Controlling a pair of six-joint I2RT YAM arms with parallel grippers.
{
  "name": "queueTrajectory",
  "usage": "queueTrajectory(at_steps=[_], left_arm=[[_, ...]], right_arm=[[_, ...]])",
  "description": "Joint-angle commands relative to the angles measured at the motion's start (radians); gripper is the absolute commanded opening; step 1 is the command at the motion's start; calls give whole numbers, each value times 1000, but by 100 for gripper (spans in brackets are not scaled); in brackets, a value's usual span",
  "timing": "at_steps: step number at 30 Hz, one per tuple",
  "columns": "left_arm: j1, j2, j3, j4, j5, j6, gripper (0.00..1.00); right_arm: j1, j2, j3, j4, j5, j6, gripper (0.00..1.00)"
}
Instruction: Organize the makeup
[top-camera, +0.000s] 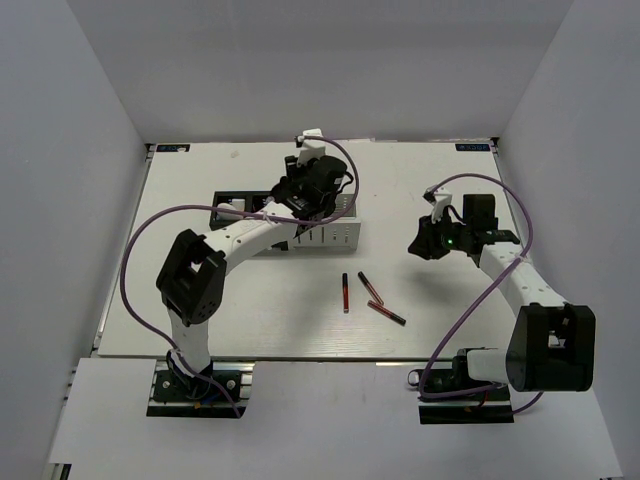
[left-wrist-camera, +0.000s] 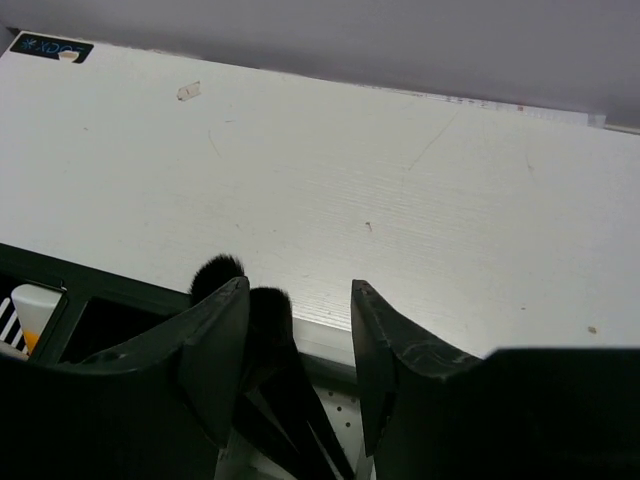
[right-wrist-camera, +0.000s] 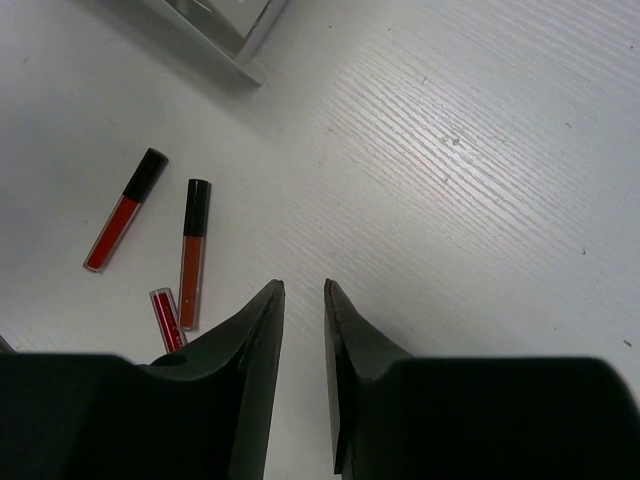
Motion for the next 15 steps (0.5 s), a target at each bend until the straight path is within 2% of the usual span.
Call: queueTrajectory(at_steps=[1, 5, 10, 11, 13, 15], left_arm=[[5, -40, -8, 4, 15, -33, 56], [-4, -68, -1, 11, 18, -27, 65], [-33, -179, 21, 2, 44, -30, 66], [-33, -207, 21, -48, 70, -67, 65], [-33, -322, -11, -91, 214, -98, 50], [-33, -420, -143, -71, 395, -122, 41]], right_arm=[[2, 9, 50, -17, -31, -28, 29], [8, 15, 67, -57, -100, -91, 34], [29, 15, 82, -176, -259, -259, 40], [39, 23, 88, -208, -282, -295, 41], [94, 49, 106, -284, -287, -372, 41], [146, 71, 96, -278, -217, -369, 41]])
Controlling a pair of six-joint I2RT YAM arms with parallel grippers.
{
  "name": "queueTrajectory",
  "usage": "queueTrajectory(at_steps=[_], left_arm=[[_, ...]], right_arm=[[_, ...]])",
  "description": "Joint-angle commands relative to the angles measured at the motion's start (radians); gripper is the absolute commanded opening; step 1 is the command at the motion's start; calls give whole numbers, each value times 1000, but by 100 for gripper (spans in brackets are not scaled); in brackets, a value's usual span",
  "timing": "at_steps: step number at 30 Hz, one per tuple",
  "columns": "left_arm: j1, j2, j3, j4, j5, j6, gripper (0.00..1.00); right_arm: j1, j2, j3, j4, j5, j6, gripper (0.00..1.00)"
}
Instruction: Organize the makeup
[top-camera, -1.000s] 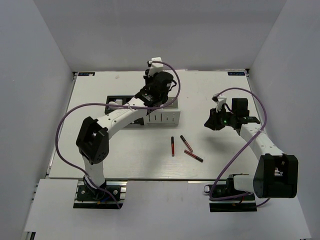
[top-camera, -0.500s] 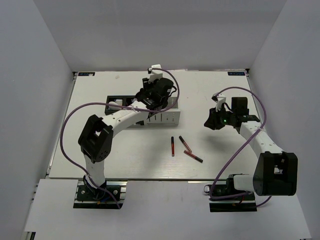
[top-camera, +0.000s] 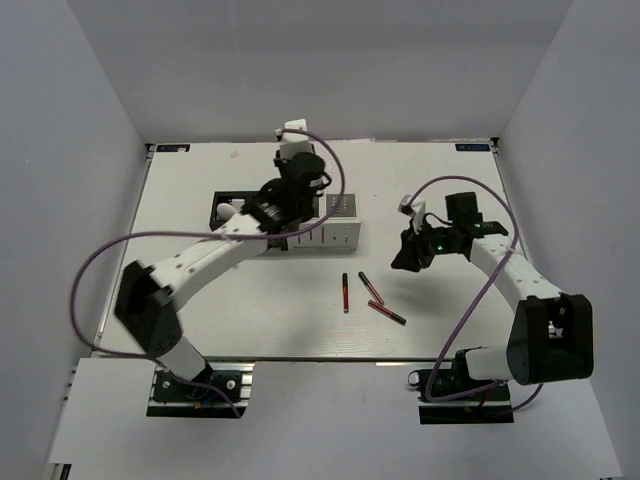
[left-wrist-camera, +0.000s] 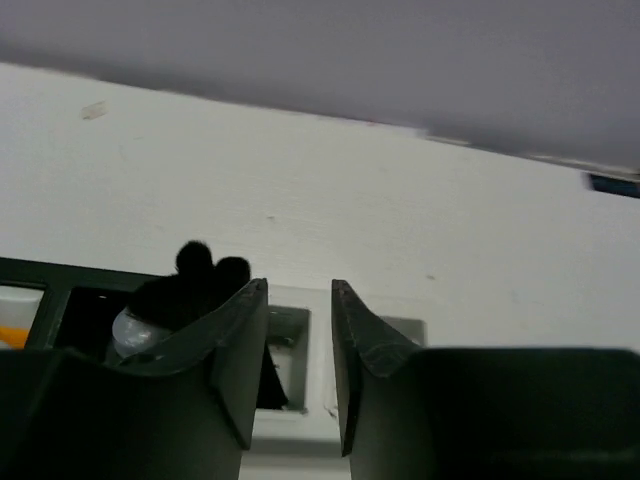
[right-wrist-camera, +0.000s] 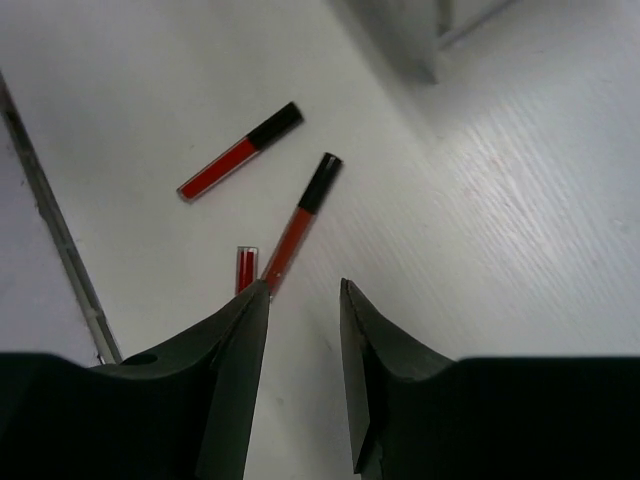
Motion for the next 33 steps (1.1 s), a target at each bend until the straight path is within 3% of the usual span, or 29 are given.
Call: queueTrajectory(at_steps=[1, 3, 8, 11, 16, 33], left_arm=[[-5, -295, -146, -10, 288, -72, 41], [-5, -374, -271, -56, 388, -165, 42], [-14, -550, -466, -206, 520, -297, 68], [-23, -621, -585, -238, 550, -346, 76], [-33, -697, -713, -252, 528, -438, 79], [-60, -683, -731, -304, 488, -513, 81]], right_arm=[[103, 34, 21, -52, 14, -70, 41], [167, 40, -5, 1, 100, -17, 42], [272, 81, -22, 85, 231, 78, 47], [310, 112, -25, 149, 364, 152, 49], [353, 164, 5, 199, 508, 197, 50], [491, 219, -74, 314, 633, 289, 52]])
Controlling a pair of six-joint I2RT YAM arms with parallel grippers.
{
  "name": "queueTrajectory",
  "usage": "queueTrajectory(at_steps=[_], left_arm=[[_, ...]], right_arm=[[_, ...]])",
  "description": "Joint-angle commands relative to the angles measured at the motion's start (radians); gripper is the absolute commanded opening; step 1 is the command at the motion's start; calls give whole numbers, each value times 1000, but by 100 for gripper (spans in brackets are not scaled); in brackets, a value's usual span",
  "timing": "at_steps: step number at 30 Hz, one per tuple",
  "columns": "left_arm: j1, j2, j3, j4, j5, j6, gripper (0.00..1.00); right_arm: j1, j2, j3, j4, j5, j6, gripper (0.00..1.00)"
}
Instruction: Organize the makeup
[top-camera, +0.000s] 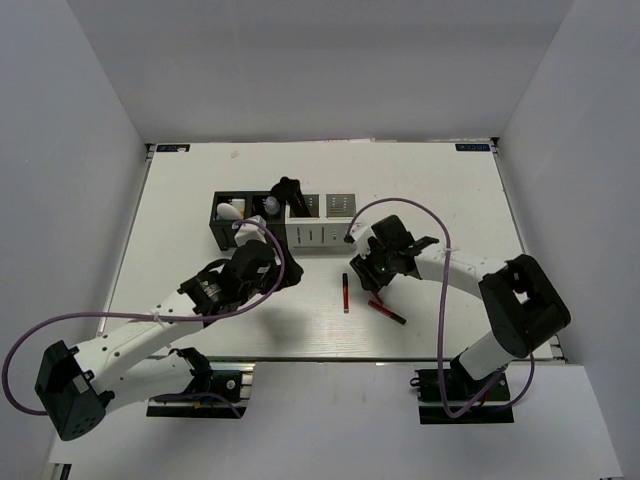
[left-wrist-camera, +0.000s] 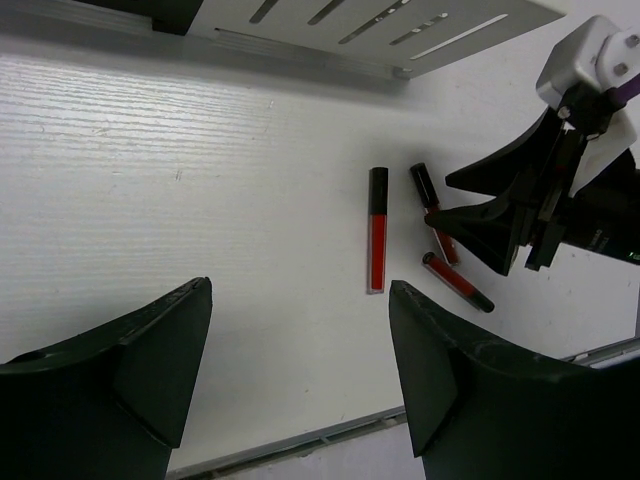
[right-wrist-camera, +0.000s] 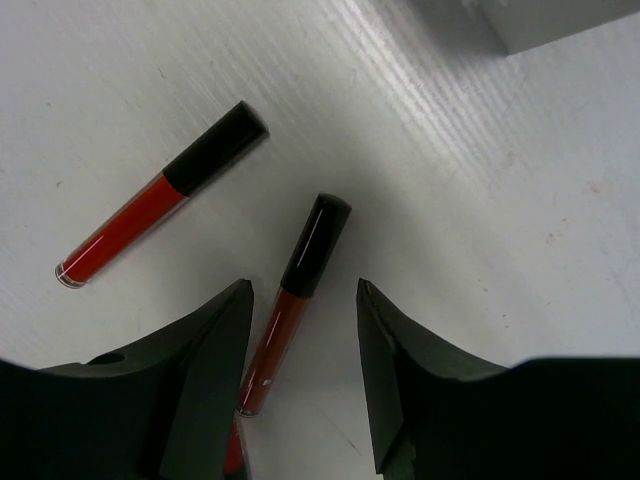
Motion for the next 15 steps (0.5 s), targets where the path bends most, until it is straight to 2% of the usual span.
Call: queueTrajectory(at_steps=[1, 6, 10, 12, 13, 15], left_arm=[[-14, 6, 5, -8, -21, -20, 82], [-14, 16, 8, -12, -26, -26, 82], [-14, 30, 7, -5, -20, -29, 82], [-14, 39, 7, 5, -17, -28, 82], [-23, 42, 7, 8, -15, -29, 82], [-23, 49, 7, 12, -14, -29, 82]], right_arm=[[20, 18, -22, 54, 49, 34, 52], [35, 33, -36, 69, 74, 44, 49], [32, 33, -61, 69, 75, 43, 41], [32, 33, -70, 57, 63, 38, 30], [30, 30, -79, 51, 55, 37, 22], [29, 13, -91, 37, 43, 26, 15]])
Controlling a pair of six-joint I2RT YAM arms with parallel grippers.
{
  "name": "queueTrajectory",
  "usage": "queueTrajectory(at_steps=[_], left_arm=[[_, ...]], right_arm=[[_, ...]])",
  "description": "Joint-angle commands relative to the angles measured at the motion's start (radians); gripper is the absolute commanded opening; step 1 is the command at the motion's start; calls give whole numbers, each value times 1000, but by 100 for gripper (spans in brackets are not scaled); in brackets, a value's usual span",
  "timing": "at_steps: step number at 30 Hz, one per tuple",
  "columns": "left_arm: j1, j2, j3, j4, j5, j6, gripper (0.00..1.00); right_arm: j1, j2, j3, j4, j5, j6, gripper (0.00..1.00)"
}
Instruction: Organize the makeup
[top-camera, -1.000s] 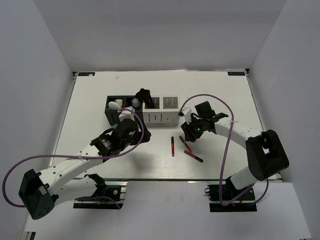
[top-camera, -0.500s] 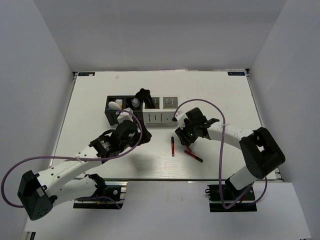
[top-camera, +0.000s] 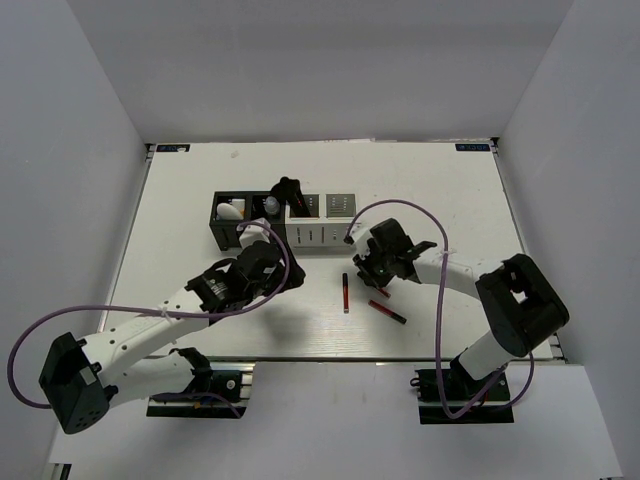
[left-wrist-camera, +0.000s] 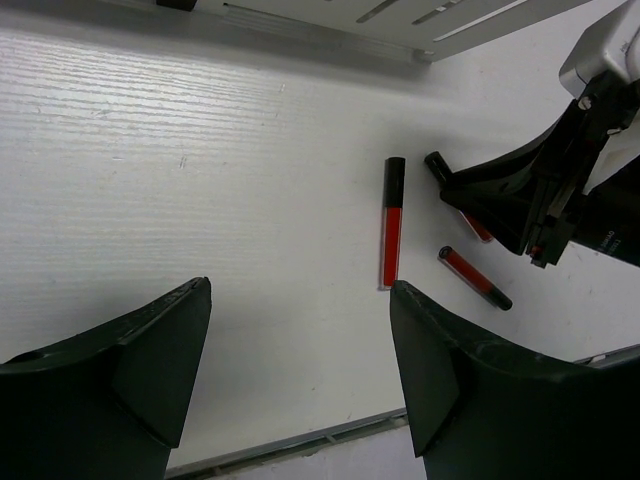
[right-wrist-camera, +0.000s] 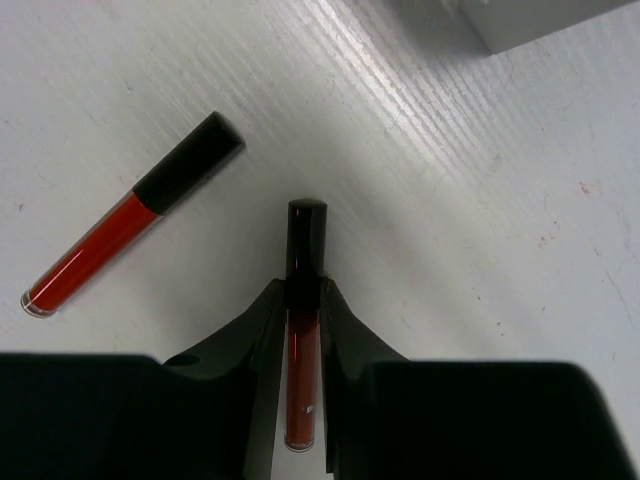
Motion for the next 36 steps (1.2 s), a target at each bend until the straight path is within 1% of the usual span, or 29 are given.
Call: queueTrajectory(at_steps=[1, 2, 3, 5, 6, 9, 10, 13, 15, 19, 20, 22, 23, 25, 26, 27, 28, 29, 30, 31, 32, 36], left_arm=[[-9, 6, 7, 22, -7, -7, 82], [-9, 9, 7, 23, -5, -7, 82], [-9, 14, 7, 28, -4, -7, 82], [-9, 19, 7, 33, 1, -4, 82], [-9, 23, 10, 33, 2, -4, 82], [-9, 28, 11, 39, 8, 2, 82], [-9, 28, 11, 42, 9, 2, 82], [-9, 28, 7, 57, 13, 0, 82], [-9, 32, 1, 74, 21, -1, 82], [-18, 51, -4, 86, 35, -1, 82], [-18, 52, -2, 88, 38, -3, 82], [-18, 59, -4, 94, 42, -3, 82], [-18, 63, -6, 95, 42, -1, 82], [-28, 72, -4, 100, 45, 0, 82], [-28, 75, -2, 100, 47, 0, 82], [-28, 78, -1, 103, 45, 2, 82], [-28, 80, -1, 105, 45, -1, 82], [-28, 83, -1, 106, 45, -1, 82], [-28, 85, -1, 106, 45, -3, 82], [-28, 85, -1, 109, 44, -4, 82], [-37, 85, -1, 109, 44, -4, 82], [-37, 89, 2, 106, 33, -13, 82]], right_arm=[[0, -13, -53, -52, -40, -8, 9], [0, -22, -61, -58, -46, -13, 6], [-1, -46, -56, -75, -70, -28, 0], [-8, -71, -33, -121, -106, -51, 0], [-6, -98, -17, -174, -123, -86, 0], [-24, -176, 45, -231, -210, -152, 0], [-37, -193, 62, -262, -260, -198, 0], [-63, -252, 129, -262, -333, -244, 0], [-77, -278, 175, -226, -373, -241, 0], [-109, -283, 241, -80, -436, -189, 0], [-116, -272, 249, 8, -446, -151, 0], [-138, -251, 255, 131, -469, -90, 0], [-147, -211, 261, 241, -483, -29, 0], [-169, -142, 296, 343, -526, 30, 0], [-170, -117, 306, 458, -543, 90, 0], [-176, -93, 335, 509, -575, 117, 0], [-178, -35, 350, 555, -586, 139, 0], [-184, -4, 372, 596, -597, 186, 0], [-186, 27, 394, 653, -621, 200, 0], [-184, 83, 448, 669, -623, 211, 0], [-184, 110, 467, 705, -617, 233, 0], [-193, 211, 505, 802, -595, 302, 0]])
